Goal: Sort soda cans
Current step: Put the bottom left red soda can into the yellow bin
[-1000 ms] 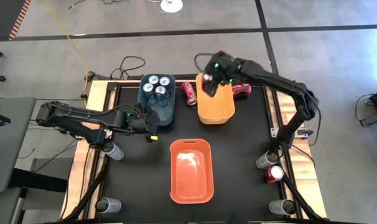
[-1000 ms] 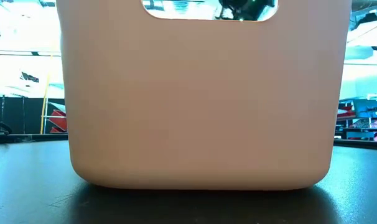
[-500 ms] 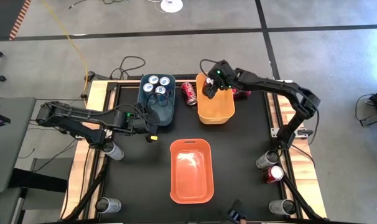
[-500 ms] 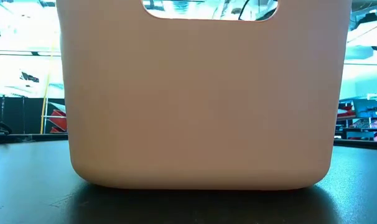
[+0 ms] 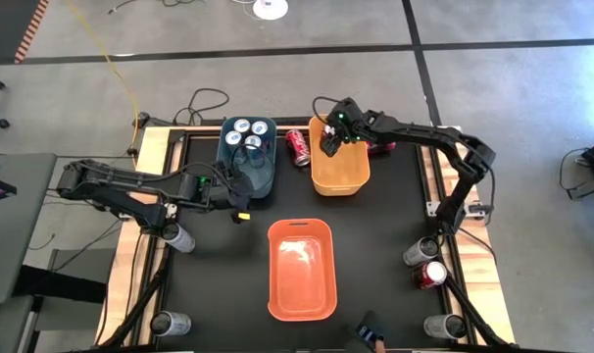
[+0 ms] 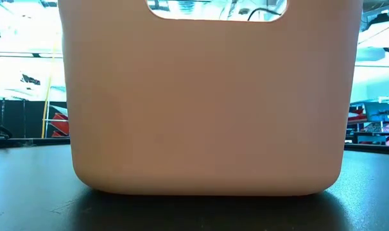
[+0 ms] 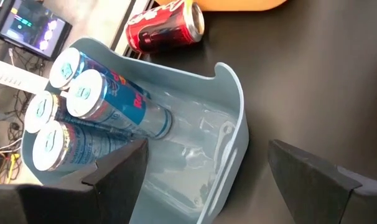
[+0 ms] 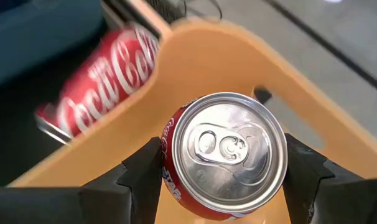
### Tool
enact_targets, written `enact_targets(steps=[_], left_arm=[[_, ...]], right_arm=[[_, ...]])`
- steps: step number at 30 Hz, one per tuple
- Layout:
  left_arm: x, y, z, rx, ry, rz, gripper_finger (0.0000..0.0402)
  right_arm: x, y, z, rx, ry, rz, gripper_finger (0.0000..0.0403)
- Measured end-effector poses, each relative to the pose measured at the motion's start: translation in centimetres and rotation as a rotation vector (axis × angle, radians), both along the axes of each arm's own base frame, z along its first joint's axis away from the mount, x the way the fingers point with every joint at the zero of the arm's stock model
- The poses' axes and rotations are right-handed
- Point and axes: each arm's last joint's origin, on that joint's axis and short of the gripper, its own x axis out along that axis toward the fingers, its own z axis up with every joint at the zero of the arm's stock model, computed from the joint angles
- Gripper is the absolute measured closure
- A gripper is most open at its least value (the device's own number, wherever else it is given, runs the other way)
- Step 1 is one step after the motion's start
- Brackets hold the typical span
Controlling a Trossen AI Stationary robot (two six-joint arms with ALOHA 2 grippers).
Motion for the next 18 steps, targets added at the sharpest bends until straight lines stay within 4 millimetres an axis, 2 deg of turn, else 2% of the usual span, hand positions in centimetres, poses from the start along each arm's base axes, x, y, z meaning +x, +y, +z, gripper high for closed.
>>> enact_targets(steps=[5,10,18], left_arm=[[0.0,0.0,0.0,0.000,-0.003,0.000,0.0077],[0.0,0.0,0.0,0.003,0.001,-0.003,0.0077],[0.0,0.0,0.0,0.004,0.005,-0.003,0.0077]], right_arm=[[0.7,0.0,-0.4,-0.019,-0.013,0.019,0.0137],[1.1,0.1,-0.4,-0.059,-0.011,0.062,0.0088],[1.0,0.0,1.3,-0.086,-0.093,0.030,0.0010]])
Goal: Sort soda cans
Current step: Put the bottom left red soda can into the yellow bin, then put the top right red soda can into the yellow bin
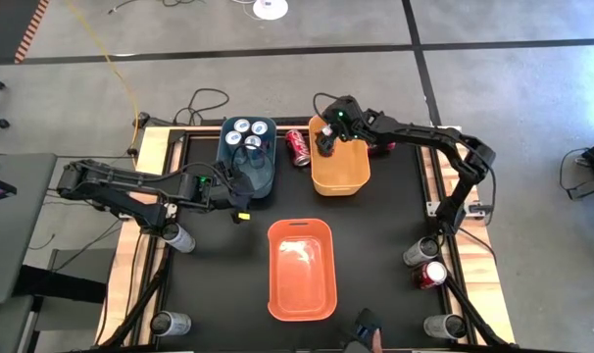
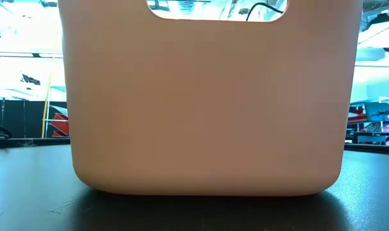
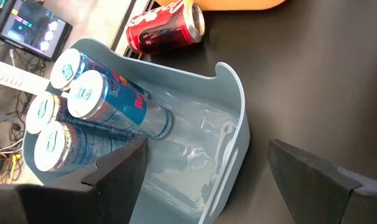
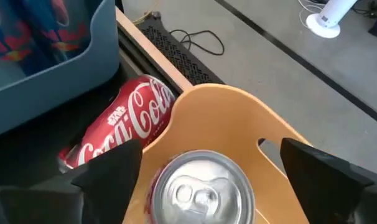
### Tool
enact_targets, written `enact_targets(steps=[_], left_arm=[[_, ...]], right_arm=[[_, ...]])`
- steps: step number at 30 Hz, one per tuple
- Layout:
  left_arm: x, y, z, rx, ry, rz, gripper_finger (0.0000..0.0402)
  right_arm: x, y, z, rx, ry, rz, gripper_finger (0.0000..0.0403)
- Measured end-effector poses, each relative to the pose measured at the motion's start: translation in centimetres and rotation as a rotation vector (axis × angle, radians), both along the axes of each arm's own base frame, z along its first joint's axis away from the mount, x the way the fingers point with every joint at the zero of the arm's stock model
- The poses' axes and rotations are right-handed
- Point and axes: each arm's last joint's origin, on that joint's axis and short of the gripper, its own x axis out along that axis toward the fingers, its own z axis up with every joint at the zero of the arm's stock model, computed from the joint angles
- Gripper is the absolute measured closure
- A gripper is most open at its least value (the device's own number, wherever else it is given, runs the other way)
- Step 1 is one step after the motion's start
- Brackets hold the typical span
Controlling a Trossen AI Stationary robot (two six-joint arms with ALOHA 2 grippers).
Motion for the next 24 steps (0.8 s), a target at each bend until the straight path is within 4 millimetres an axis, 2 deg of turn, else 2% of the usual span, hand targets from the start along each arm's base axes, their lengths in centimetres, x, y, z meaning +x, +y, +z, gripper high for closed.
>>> enact_targets(steps=[8,14,18,24], left_arm=[[-0.2,0.0,-0.1,-0.002,0.017,0.003,0.0077],[-0.4,0.0,-0.2,-0.010,0.033,0.015,0.0077],[-0.3,0.0,-0.2,-0.010,0.026,0.015,0.0077],[-0.1,0.0,-0.1,-0.012,0.004,0.015,0.0077]], right_arm=[[-1.7,0.6,2.6,-0.005,-0.005,-0.039,0.0016],[-5.9,2.9,6.7,-0.093,0.256,-0.108,0.0017],[-9.3,3.8,9.3,-0.035,0.256,-0.307,0.0017],[-14.0,2.5,9.3,0.182,0.137,-0.718,0.0017]])
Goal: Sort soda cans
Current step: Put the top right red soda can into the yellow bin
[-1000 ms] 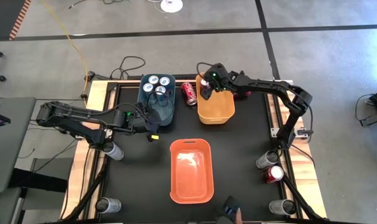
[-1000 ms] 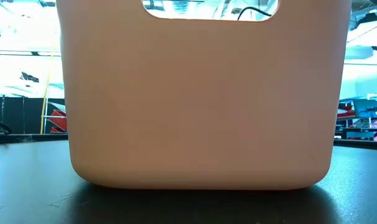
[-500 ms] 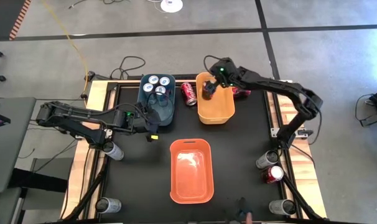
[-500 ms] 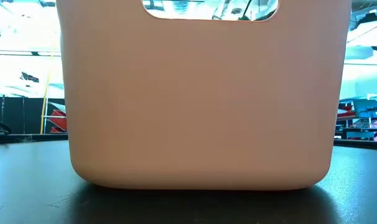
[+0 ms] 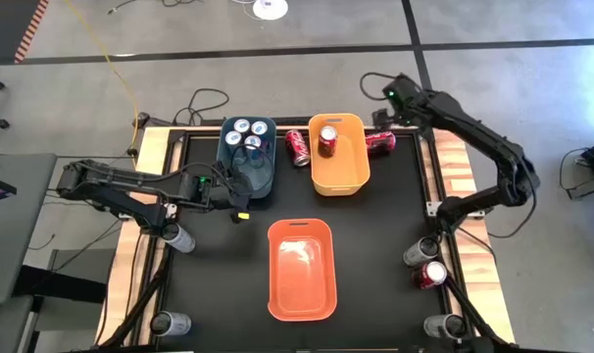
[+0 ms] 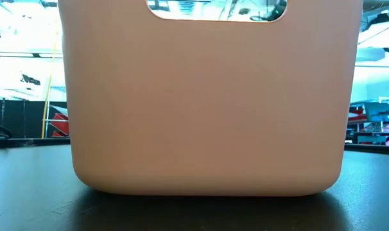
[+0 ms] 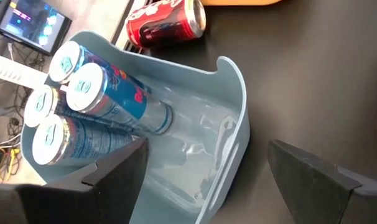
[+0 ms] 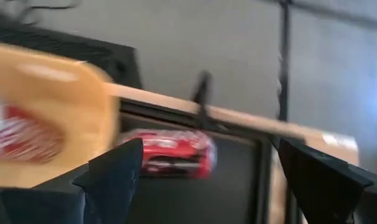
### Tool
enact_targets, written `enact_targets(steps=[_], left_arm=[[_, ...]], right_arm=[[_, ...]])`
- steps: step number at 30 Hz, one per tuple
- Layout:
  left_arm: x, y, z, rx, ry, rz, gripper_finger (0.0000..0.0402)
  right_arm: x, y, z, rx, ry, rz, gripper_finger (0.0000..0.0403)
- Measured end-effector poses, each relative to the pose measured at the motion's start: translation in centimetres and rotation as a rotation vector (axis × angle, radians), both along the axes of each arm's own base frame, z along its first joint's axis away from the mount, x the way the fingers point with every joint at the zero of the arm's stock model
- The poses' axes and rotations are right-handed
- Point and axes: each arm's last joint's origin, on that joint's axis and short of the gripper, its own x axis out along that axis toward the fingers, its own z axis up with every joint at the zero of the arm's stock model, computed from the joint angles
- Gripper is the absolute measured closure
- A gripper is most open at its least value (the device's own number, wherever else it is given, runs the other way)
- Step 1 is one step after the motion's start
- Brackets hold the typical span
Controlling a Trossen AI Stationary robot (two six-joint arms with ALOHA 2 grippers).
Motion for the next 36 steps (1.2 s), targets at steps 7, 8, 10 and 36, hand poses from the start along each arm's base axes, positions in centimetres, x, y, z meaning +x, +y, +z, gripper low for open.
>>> enact_targets(steps=[7,8,10,36], left_arm=[[0.0,0.0,0.0,-0.002,-0.004,-0.002,0.0077],[0.0,0.0,0.0,-0.002,-0.004,-0.002,0.0077],[0.0,0.0,0.0,-0.002,-0.003,-0.002,0.0077],[-0.1,0.0,-0.1,-0.001,0.019,-0.002,0.0077]], right_arm=[[-0.4,-3.0,-4.0,0.158,-0.027,-0.176,0.0028],[-0.1,-3.4,-4.7,0.184,-0.023,-0.180,0.0035],[0.6,-4.2,-6.4,0.246,-0.006,-0.177,0.0056],[1.3,-5.4,-11.7,0.556,0.118,-0.136,0.0328]])
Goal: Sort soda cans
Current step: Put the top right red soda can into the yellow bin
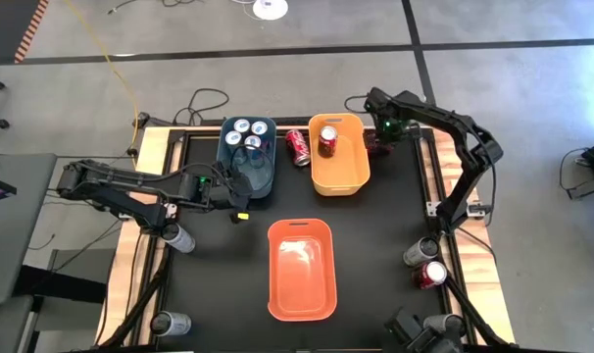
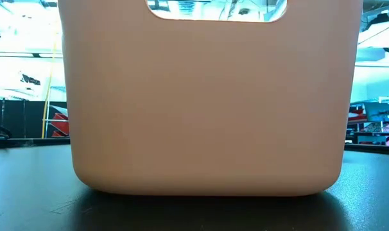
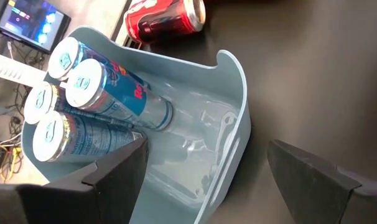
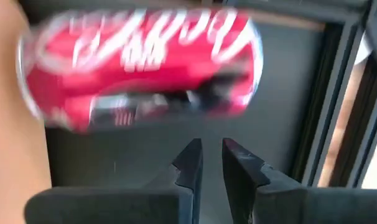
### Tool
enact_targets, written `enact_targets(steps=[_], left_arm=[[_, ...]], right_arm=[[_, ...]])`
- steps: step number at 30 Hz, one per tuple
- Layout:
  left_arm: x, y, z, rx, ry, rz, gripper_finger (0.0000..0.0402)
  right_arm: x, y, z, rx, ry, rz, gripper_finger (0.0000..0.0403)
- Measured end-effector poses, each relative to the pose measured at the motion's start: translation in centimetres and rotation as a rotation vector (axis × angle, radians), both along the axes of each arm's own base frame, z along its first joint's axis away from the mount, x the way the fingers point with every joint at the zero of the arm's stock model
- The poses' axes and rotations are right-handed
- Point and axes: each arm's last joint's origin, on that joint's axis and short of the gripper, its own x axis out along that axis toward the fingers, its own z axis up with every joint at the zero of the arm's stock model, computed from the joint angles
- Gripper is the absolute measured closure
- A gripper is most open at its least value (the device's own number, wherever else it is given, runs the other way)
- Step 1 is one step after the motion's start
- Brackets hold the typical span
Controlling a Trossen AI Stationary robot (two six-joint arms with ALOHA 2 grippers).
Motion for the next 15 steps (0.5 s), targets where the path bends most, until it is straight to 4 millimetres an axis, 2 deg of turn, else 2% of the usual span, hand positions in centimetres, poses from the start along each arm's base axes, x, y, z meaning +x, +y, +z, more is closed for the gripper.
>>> enact_targets(steps=[4,9,12,15], left_arm=[[0.0,0.0,0.0,0.000,0.003,0.001,0.0077],[0.0,0.0,0.0,-0.002,0.003,0.004,0.0077],[0.0,0.0,0.0,-0.003,0.002,0.005,0.0077],[0.0,0.0,0.0,-0.003,0.002,0.005,0.0077]], right_arm=[[0.8,1.6,0.1,0.074,0.036,0.059,0.0329],[1.9,2.5,1.6,-0.021,-0.043,0.109,0.0329],[2.0,1.9,2.8,-0.137,-0.141,0.070,0.0329],[2.0,0.4,3.7,-0.271,-0.261,-0.021,0.0329]])
